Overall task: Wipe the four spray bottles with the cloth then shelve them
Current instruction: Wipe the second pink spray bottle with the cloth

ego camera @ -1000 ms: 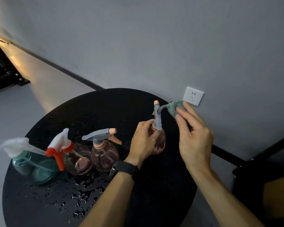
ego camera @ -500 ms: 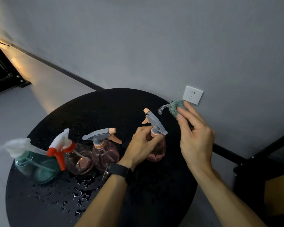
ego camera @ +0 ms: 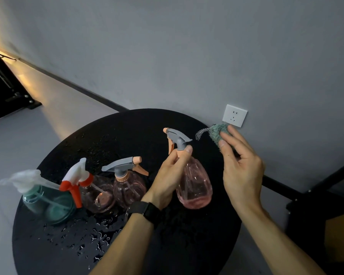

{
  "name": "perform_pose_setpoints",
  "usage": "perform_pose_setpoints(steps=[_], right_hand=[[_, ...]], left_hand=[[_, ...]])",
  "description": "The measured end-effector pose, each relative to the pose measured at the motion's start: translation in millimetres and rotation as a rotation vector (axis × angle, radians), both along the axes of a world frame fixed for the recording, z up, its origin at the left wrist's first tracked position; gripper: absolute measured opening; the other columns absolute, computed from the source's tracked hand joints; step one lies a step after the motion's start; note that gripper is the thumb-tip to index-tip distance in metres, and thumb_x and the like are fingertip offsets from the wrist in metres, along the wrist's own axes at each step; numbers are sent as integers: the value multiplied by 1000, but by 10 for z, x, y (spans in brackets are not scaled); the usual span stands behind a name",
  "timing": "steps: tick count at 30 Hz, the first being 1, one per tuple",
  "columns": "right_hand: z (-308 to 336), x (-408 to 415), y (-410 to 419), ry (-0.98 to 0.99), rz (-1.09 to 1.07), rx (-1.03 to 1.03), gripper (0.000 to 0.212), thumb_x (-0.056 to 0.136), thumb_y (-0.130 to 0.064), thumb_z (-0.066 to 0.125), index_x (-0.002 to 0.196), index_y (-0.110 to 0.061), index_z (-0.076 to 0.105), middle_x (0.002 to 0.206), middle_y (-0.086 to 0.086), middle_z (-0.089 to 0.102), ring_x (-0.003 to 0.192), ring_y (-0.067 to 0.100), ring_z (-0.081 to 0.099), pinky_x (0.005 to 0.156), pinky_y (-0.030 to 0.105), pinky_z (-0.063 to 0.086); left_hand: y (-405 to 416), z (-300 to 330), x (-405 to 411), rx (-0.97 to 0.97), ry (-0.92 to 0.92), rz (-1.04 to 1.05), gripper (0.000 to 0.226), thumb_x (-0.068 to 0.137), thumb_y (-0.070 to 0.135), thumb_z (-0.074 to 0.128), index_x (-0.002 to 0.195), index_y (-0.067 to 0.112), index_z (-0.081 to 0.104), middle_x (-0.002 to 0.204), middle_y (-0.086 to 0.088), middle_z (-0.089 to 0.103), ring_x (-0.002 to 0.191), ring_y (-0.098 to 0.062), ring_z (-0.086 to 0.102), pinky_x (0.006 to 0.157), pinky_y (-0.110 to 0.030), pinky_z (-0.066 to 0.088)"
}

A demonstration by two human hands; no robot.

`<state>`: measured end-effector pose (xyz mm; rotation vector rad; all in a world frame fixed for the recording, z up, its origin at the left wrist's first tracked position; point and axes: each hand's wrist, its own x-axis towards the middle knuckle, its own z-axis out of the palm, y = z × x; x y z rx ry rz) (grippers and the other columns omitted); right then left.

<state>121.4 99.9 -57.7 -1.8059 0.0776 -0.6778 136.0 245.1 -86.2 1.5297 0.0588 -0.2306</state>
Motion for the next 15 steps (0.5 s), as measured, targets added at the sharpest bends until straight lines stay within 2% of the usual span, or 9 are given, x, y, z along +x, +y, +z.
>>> perform_pose_setpoints(steps=[3, 5, 7, 10, 12, 15], right_hand=[[6, -71, 37, 3, 20, 35, 24, 94, -12, 62, 116, -18, 70, 128, -18, 57, 112, -22, 49, 91, -1, 37], [11, -117, 76, 4, 34, 62, 26, 94, -14, 61, 116, -25, 68, 129, -19, 58, 116, -16, 51, 92, 1, 38], [19, -152, 120, -6, 40, 91, 28, 94, -14, 61, 115, -31, 65, 127, -23, 58, 118, -12, 52, 95, 4, 40], [47, -184, 194, -34, 36, 151, 29, 93, -11, 62, 114, -30, 66, 124, -24, 59, 117, -10, 54, 96, 8, 42], [70, -191, 241, -44, 37, 180, 29, 93, -9, 63, 115, -27, 66, 123, -23, 60, 115, -11, 55, 95, 7, 42], [120, -182, 287, -40, 40, 237, 29, 93, -11, 63, 114, -30, 66, 122, -23, 61, 115, -10, 56, 97, 12, 45]], left_hand=[[-22, 122, -4, -139, 54, 25, 53, 86, 67, 60, 113, 22, 66, 111, 3, 71, 111, -16, 67, 105, -44, 49], [-50, 229, -26, -233, 91, 60, 46, 89, 62, 57, 114, 25, 67, 107, 0, 73, 106, -17, 71, 98, -41, 54], [-72, 303, -40, -309, 130, 86, 44, 92, 59, 56, 116, 23, 66, 107, -4, 73, 106, -21, 71, 97, -44, 55], [-68, 391, -62, -464, 203, 38, 59, 91, 61, 55, 127, 15, 63, 121, -13, 70, 115, -30, 67, 104, -53, 49], [-29, 442, -73, -545, 200, 7, 62, 94, 61, 50, 123, 8, 64, 114, -12, 73, 108, -28, 69, 105, -53, 48], [51, 491, -106, -604, 170, 1, 53, 94, 49, 44, 113, 2, 59, 102, -15, 68, 94, -31, 65, 93, -52, 52]])
